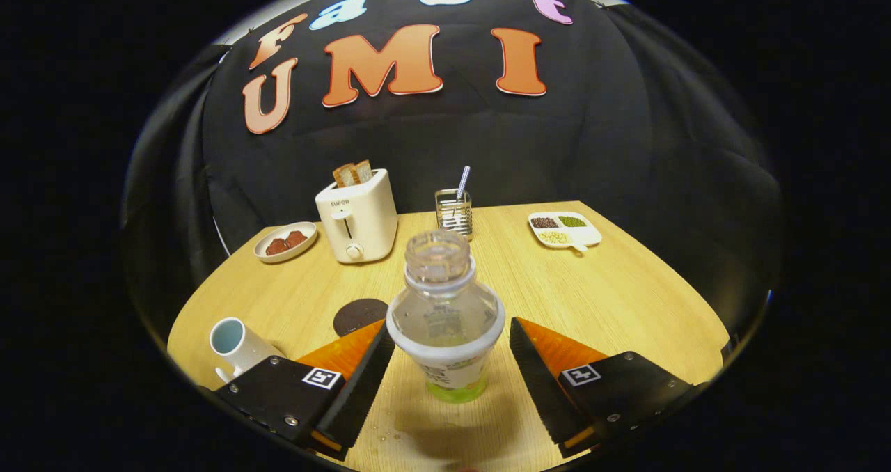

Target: Take the bottle from table, then pour the juice into the cup, finally place the bottle on the coaster

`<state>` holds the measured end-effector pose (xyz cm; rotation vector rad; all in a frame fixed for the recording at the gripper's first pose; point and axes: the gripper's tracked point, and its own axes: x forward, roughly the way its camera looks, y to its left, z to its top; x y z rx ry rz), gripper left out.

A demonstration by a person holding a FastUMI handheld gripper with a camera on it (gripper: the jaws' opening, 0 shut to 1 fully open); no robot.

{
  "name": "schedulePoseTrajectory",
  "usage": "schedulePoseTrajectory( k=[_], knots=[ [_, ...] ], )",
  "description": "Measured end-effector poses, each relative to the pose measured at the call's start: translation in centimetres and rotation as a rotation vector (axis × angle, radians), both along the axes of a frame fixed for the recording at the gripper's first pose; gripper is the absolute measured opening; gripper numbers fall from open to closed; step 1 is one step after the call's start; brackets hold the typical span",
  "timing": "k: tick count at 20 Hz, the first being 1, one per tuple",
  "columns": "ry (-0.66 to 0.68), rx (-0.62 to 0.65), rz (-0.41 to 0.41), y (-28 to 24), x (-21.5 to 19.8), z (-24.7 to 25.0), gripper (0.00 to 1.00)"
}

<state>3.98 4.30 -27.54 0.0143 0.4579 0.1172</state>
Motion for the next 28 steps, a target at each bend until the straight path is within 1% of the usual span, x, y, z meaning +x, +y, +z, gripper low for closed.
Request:
schedulePoseTrajectory(
  k=[4,6,7,9,10,11,13,15,16,19,25,28],
  knots=[
    [0.023,-0.01,-0.011,-0.4,-0.2,-1.1,0.99],
    [0.031,-0.022,-0.006,-0.3,-0.3,-1.6,0.93],
    [0.037,-0.028,0.002,-0.2,-0.5,-1.8,0.87],
    [0.031,-0.034,0.007,0.2,-0.5,-1.7,0.7],
    [0.037,-0.039,0.005,0.1,-0.4,-1.8,0.65],
    [0.054,-0.035,-0.001,0.1,-0.6,-1.9,0.61],
    [0.089,-0.032,-0.027,0.0,-0.9,-1.6,0.56],
    [0.086,-0.04,-0.05,-0.1,-1.6,-0.4,0.55],
    [0.085,-0.056,-0.048,0.1,-2.0,0.1,0.55],
    [0.077,-0.132,-0.016,0.8,-3.2,2.0,0.55],
    [0.041,-0.298,0.005,2.2,-3.7,5.5,0.54],
    [0.023,-0.388,0.053,3.9,-3.9,6.3,0.53]
  ],
)
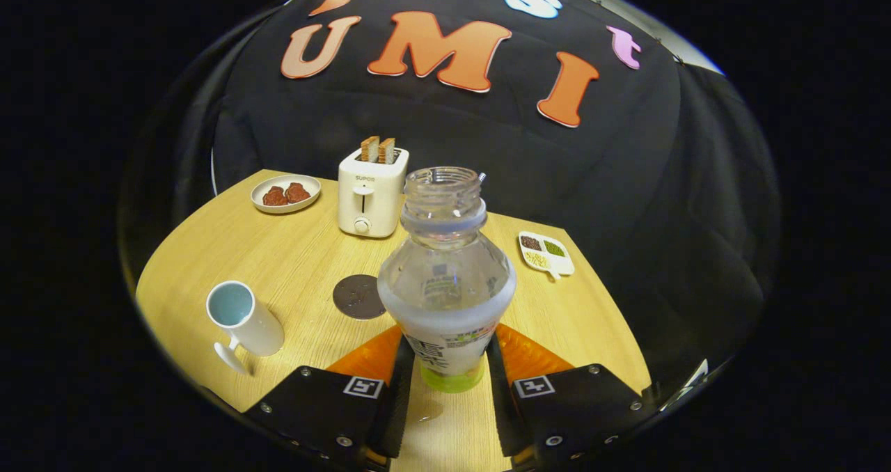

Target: Take the bottle from table, then pour the juice into the cup, finally place the bottle on the coaster

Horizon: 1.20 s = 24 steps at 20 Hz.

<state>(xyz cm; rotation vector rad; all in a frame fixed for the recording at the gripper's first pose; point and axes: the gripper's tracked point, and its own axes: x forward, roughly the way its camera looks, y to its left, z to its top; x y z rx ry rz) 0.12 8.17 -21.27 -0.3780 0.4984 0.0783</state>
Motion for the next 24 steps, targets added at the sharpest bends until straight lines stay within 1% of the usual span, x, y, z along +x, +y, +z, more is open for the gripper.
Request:
schedulePoseTrajectory(
  k=[8,14,19,24],
  knots=[
    [-0.019,-0.248,0.18,5.7,-0.5,-0.3,0.54],
    [-0.104,-0.517,0.326,9.0,0.6,0.2,0.53],
    [-0.121,-0.638,0.404,11.0,0.9,-0.5,0.53],
    [-0.149,-0.803,0.47,11.6,1.2,-1.1,0.53]
  ],
)
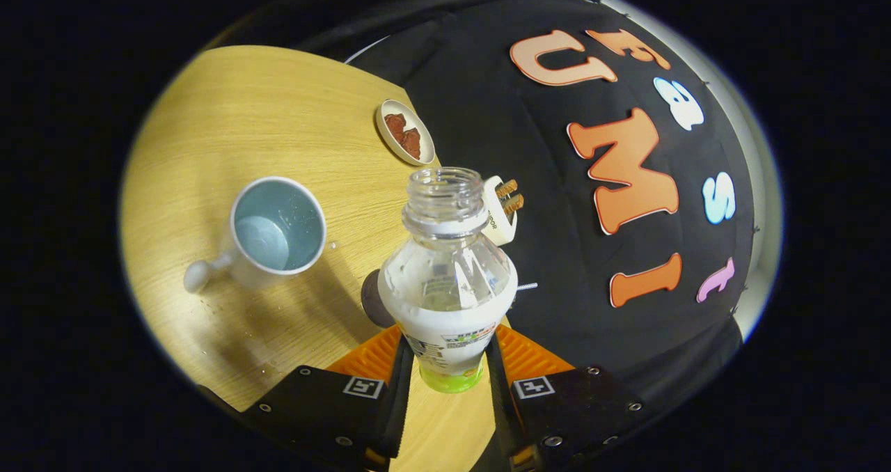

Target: Take the bottle from table, then pour the juice into the cup, finally place the bottle on the coaster

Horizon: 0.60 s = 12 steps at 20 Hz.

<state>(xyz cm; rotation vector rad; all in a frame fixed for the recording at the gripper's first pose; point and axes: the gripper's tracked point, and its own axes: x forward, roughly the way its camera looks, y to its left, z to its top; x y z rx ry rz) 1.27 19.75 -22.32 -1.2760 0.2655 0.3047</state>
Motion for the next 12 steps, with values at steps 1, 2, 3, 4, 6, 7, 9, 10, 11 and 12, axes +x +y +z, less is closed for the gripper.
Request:
schedulePoseTrajectory(
  k=[1,2,3,4,6,7,9,10,11,12],
  knots=[
    [-0.009,-0.03,0.014,-0.1,0.0,-0.1,0.53],
    [-0.018,-0.057,0.029,0.0,0.1,-0.2,0.53],
    [-0.027,-0.082,0.044,0.2,-0.1,0.0,0.53],
    [-0.033,-0.106,0.059,0.5,-0.2,0.0,0.53],
    [-0.049,-0.15,0.083,0.7,-0.2,-0.1,0.53],
    [-0.059,-0.172,0.096,0.8,0.0,-0.2,0.53],
    [-0.073,-0.221,0.123,1.0,0.4,-0.4,0.53],
    [-0.08,-0.243,0.136,1.2,0.5,-0.3,0.53],
    [-0.086,-0.259,0.147,1.3,0.6,-0.3,0.53],
    [-0.089,-0.274,0.154,1.2,0.7,-0.2,0.53]
  ],
)
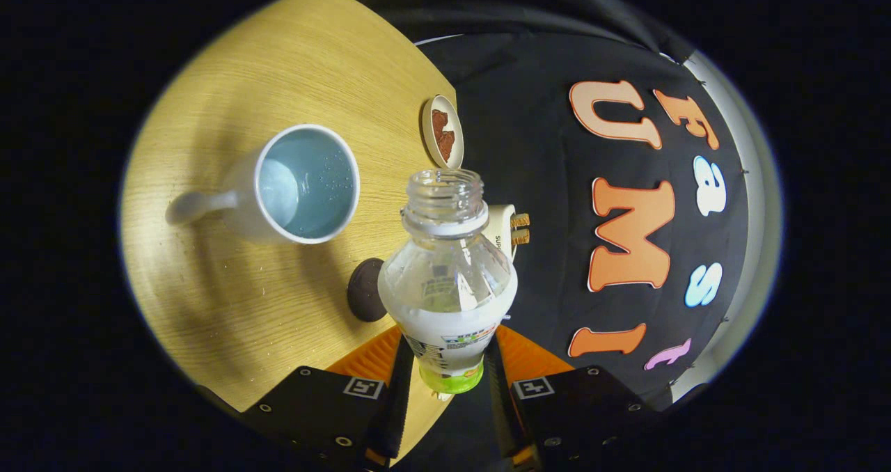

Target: Take the bottle from table, then pour the juice into the cup, finally place the bottle on the coaster

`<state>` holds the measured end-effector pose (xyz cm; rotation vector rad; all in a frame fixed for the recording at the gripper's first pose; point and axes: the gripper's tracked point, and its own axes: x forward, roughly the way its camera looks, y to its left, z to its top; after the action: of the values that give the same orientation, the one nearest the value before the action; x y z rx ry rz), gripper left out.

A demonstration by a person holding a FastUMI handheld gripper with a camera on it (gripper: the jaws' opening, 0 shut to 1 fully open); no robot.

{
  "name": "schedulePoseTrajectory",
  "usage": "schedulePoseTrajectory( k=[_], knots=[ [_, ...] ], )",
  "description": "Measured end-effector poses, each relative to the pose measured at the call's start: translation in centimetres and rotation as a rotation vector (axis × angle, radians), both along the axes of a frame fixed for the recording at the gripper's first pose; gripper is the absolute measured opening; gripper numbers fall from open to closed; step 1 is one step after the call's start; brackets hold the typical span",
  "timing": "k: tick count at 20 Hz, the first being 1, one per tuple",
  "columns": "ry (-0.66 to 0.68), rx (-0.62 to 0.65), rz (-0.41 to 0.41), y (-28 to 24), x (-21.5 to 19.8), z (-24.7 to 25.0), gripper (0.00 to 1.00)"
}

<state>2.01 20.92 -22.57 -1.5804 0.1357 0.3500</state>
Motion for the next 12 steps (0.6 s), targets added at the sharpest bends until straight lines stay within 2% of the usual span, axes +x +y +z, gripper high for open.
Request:
schedulePoseTrajectory(
  k=[12],
  knots=[
    [-0.022,-0.144,0.084,0.22,0.69,0.39,0.53]
  ],
)
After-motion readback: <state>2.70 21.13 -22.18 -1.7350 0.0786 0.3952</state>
